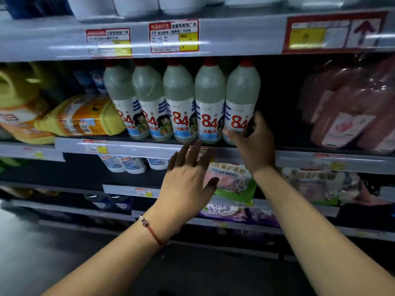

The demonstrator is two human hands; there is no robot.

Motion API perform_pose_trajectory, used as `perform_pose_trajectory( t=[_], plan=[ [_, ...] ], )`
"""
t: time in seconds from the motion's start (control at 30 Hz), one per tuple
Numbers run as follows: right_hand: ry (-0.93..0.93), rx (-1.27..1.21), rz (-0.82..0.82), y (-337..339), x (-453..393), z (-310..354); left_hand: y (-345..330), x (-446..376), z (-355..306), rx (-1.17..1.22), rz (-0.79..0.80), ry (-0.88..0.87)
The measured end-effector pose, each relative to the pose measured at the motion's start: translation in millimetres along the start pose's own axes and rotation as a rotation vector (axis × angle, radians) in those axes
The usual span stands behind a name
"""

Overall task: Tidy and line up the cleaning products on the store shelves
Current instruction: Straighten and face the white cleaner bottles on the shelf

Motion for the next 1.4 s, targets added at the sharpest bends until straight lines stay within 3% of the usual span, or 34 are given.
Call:
perform_pose_trajectory(
  t=[0.2, 0.33, 0.5, 0.67, 1.1, 1.4],
  plan=[
    [-0.076, 0.158, 0.069, -6.3, 19.1, 0.2, -3.8, 11.1, 9.4, 0.011, 0.000, 0.001],
    [-0.046, 0.476, 0.135, -16.1, 66.2, 14.0, -2.6, 30.1, 32.9, 0.026, -0.007, 0.028],
    [-0.033, 0.871, 0.449, -74.1, 117.6, 42.6, 3.9, 71.3, 90.4, -0.031, -0.030, 0.033],
    [0.051, 1.022, 0.681, -168.7, 162.0, 79.5, 12.7, 136.8, 177.1, -0.015, -0.079, 0.095],
    [0.249, 0.938, 0.868, -402.0, 218.6, 152.4, 35.6, 295.9, 378.4, -0.018, -0.132, 0.357],
    [0.330, 0.864, 0.959, -514.6, 198.2, 182.6, 51.2, 338.7, 468.1, 0.014, -0.191, 0.513]
  ],
)
Point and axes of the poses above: each hand's wrist, its own x-axis away from the middle knuckle, its own y-axis out of the back of the hand, z = x × y, the point moved 5 cm from there along -x, towards the middle knuckle, and after that the axes turned 13 degrees about z, right-handed, at the moved point
